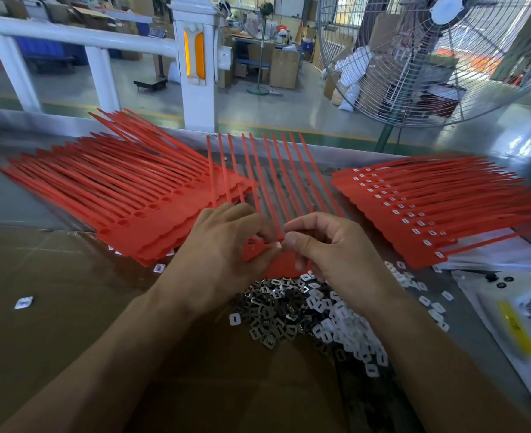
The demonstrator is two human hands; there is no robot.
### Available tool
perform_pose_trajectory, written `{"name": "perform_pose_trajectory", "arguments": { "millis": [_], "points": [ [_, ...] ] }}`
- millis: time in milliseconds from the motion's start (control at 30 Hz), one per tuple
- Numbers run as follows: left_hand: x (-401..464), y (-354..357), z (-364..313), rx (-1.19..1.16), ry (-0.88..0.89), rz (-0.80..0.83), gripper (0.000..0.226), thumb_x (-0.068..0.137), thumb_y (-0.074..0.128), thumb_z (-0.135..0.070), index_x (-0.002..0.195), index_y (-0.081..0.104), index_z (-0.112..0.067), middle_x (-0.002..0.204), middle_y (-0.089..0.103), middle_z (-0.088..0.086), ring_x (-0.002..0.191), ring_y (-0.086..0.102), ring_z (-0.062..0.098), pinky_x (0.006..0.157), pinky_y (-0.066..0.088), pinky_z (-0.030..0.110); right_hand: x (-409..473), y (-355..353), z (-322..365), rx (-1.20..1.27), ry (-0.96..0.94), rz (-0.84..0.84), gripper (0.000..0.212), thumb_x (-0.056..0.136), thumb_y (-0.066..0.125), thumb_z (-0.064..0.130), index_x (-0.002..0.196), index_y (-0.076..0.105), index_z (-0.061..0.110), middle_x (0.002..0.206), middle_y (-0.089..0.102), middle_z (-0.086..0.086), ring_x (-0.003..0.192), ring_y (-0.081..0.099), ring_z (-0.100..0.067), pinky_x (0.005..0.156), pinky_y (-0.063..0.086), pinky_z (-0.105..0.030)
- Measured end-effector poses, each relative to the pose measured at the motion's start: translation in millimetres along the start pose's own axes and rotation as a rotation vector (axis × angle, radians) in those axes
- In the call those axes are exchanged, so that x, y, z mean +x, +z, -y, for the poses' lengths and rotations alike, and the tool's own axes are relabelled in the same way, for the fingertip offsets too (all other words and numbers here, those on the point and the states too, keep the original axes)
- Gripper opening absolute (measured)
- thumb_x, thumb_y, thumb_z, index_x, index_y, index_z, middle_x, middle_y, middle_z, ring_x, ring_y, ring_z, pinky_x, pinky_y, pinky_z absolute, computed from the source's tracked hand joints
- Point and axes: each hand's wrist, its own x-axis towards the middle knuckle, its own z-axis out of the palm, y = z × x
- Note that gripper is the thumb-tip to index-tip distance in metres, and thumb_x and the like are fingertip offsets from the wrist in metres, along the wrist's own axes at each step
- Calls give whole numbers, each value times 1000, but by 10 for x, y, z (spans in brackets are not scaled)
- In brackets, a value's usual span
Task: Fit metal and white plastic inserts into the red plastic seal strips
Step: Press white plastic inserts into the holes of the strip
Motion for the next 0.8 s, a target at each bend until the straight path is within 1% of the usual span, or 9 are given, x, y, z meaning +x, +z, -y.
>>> {"name": "perform_pose_trajectory", "arguments": {
  "millis": [67,133,200,267,300,400,533,600,800],
  "points": [
    [-8,-45,95,52,-88,10,16,90,60,-50,95,66,-36,102,58,-19,102,51,8,93,34,34,7,-69,-14,-203,-11,-74,6,96,72,28,94,74,34,86,75,15,66,67,1,59,45,-9],
    [-21,-90,214,84,-201,30,17,89,57,-54,94,64,-39,103,54,-20,106,45,6,96,28,33,6,-162,-20,-384,0,-92,8,96,72,31,90,74,36,90,71,27,77,66,8,65,43,-11],
    [-20,-132,307,122,-287,39,14,90,62,-53,93,65,-40,102,53,-20,107,43,6,95,24,32,8,-231,-29,-463,44,-44,9,96,72,30,89,75,36,88,72,26,83,64,12,68,42,-13],
    [-17,-164,364,161,-349,42,11,89,66,-50,93,66,-40,101,52,-20,108,42,8,93,21,31,9,-259,-34,-549,75,26,7,95,73,30,91,76,35,88,73,19,86,65,9,67,43,-11],
    [-18,-177,382,175,-373,49,11,89,67,-50,93,67,-40,101,52,-20,108,41,8,93,21,32,12,-261,-39,-582,82,50,6,95,74,31,92,77,35,89,73,18,84,65,6,68,44,-13],
    [-34,-212,416,205,-422,77,12,89,68,-51,93,68,-40,103,52,-19,107,39,7,92,20,33,19,-248,-56,-649,88,69,5,94,75,34,90,77,33,84,72,16,77,65,3,67,43,-18],
    [-22,-233,417,230,-482,121,15,89,69,-51,97,70,-40,109,53,-17,115,41,12,95,20,36,23,-241,-62,-675,86,56,6,93,76,34,88,77,31,83,72,13,77,65,0,67,44,-22],
    [-16,-239,411,230,-496,136,15,88,70,-51,98,71,-40,111,54,-16,117,40,13,97,21,37,24,-242,-64,-677,87,53,6,93,76,35,88,77,31,83,71,14,77,64,0,67,43,-22],
    [-12,-247,418,233,-502,153,15,86,73,-49,98,71,-41,105,54,-19,115,40,12,95,20,36,29,-248,-92,-680,107,63,4,92,77,37,89,76,34,86,71,14,79,64,0,68,43,-20]
  ]
}}
